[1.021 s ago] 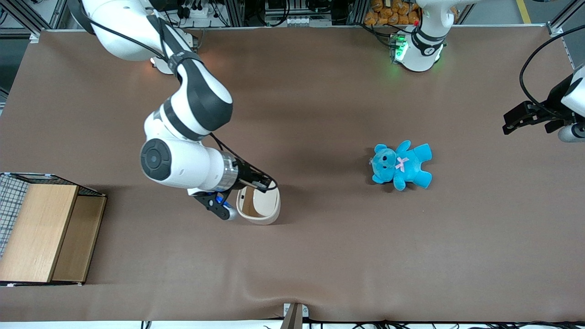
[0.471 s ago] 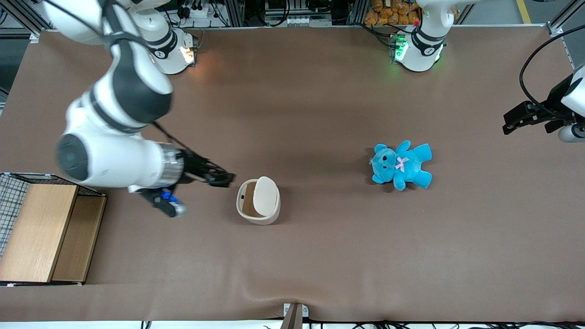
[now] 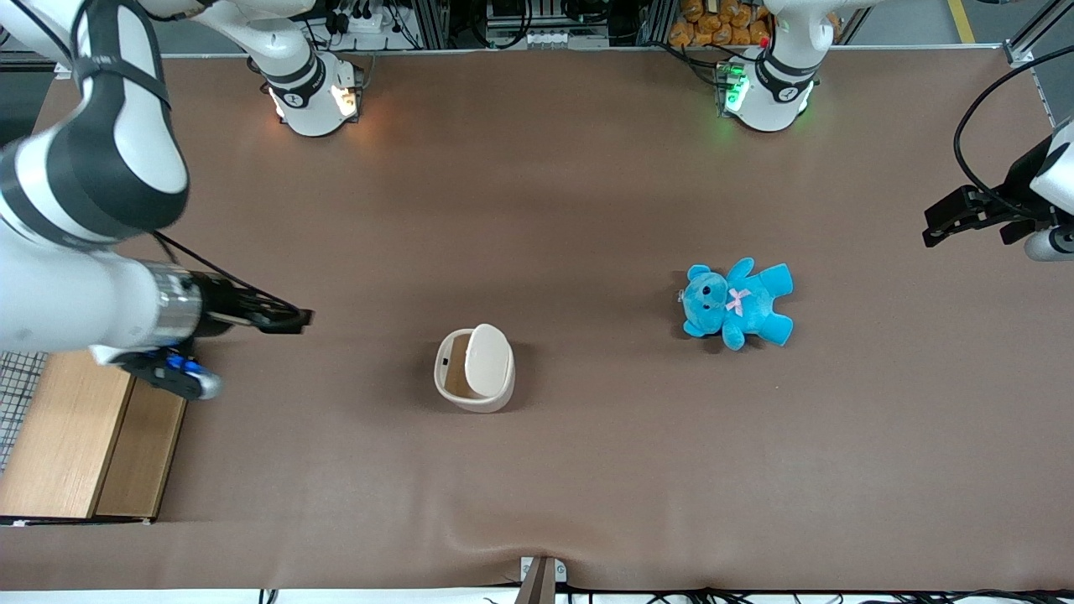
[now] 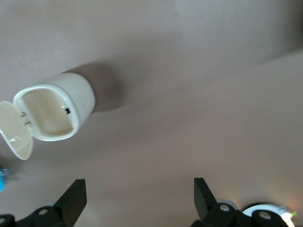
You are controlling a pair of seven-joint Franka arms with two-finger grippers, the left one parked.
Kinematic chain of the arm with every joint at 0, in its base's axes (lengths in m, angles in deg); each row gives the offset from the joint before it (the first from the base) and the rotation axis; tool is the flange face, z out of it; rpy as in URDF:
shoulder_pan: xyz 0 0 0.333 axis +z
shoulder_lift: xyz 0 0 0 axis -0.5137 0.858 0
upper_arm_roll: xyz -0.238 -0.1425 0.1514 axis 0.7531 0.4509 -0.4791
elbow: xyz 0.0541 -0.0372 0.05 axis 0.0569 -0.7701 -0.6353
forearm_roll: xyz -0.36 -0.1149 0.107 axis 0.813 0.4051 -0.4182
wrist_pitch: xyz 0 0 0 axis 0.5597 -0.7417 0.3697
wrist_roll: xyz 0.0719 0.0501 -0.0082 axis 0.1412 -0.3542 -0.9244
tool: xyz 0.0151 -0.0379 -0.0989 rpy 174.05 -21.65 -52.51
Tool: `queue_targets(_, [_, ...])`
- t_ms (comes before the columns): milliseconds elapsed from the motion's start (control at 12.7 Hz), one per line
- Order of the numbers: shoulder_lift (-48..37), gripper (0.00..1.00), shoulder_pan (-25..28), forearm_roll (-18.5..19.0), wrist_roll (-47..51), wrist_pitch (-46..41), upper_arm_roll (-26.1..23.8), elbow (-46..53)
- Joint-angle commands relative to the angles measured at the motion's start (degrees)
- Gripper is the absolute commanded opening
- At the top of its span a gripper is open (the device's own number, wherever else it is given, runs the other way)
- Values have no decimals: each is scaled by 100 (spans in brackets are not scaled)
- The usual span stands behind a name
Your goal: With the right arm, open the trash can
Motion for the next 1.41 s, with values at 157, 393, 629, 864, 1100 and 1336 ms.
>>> queue_targets(157, [-544,100,-433,290,-785,-357,-87,-175])
queue_targets(393, [-1175,100,-468,588,-1251,-314,-78,-726])
queue_targets(629, [-1984,100,-503,694,-1305,-200,-69,-1552])
queue_targets(864, [-2897,100,-512,703,-1313,537,-52,-2790])
queue_targets(1100, [-3225,100,-512,703,-1463,662,-34,-3224])
queue_targets(1336, [-3156,100,-512,817,-1471,662,80,-3077])
